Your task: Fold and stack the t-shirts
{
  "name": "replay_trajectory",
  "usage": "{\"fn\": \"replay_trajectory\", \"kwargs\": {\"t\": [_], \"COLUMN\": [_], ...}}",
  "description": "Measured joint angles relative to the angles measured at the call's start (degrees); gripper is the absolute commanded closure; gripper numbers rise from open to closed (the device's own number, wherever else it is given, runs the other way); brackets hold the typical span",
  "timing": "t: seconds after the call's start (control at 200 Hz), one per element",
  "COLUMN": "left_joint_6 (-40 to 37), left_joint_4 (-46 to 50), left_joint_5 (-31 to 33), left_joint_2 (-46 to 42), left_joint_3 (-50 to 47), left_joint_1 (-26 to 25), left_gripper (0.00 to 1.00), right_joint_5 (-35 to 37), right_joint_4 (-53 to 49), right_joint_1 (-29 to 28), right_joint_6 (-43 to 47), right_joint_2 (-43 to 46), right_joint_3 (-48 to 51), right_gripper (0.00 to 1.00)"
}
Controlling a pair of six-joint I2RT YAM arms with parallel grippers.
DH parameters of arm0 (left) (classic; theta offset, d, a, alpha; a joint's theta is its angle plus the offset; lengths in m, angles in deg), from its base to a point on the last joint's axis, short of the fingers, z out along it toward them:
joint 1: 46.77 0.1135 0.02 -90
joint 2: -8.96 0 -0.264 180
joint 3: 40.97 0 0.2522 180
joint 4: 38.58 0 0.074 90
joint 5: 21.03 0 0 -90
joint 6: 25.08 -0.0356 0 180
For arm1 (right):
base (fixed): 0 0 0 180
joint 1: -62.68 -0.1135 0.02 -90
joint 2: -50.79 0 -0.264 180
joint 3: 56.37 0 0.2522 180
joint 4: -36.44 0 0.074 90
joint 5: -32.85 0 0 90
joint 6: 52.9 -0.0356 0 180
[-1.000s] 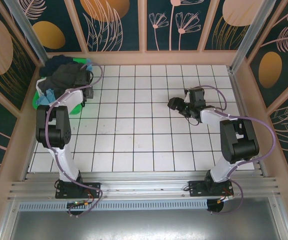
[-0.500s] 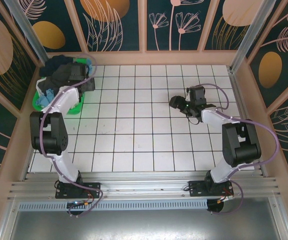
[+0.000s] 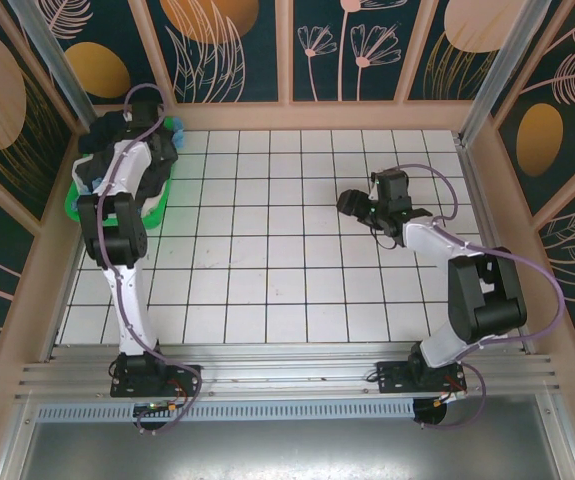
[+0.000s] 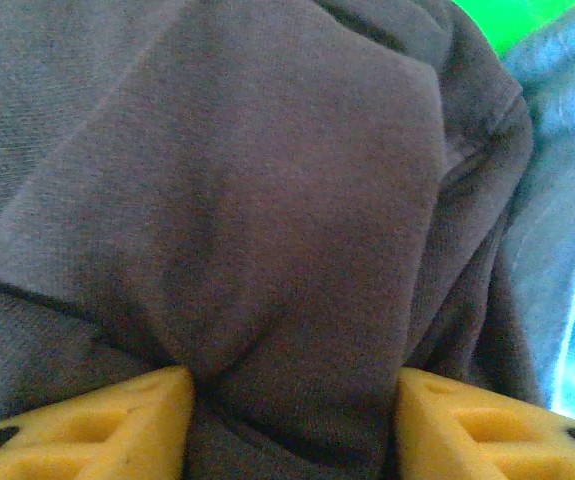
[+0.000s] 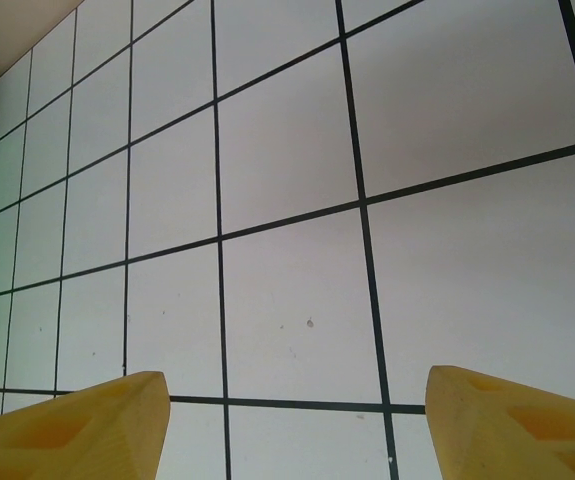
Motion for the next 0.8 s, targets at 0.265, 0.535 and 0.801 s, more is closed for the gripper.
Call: {"fn": "replay_trajectory", "kwargs": {"t": [0.265, 0.535, 0.801], "left_joint_6": [1.0, 0.7, 0.2], "left_joint_4": [2.9, 2.7, 0.2], "left_joint_5": [-1.6, -1.1, -0.7], "left_joint_2": [-2.3, -15.3, -16.9], "left_joint_3": [3.1, -4.0, -4.8], "left_joint_1": [0.0, -0.2, -0.2], "left_gripper": [0.90, 0.78, 0.53], "right_joint_5": [1.1, 1.4, -0.1], "right_joint_4": [-2.5, -2.7, -2.4], "right_joint_1": [0.0, 0.0, 0.0], "right_joint_6": [1.8, 2.1, 2.1], "right_joint_2": [5.5, 5.9, 5.9], "right_joint_3": [0.0, 0.0, 0.2], "right_gripper": [0.33, 0.34, 0.34]}}
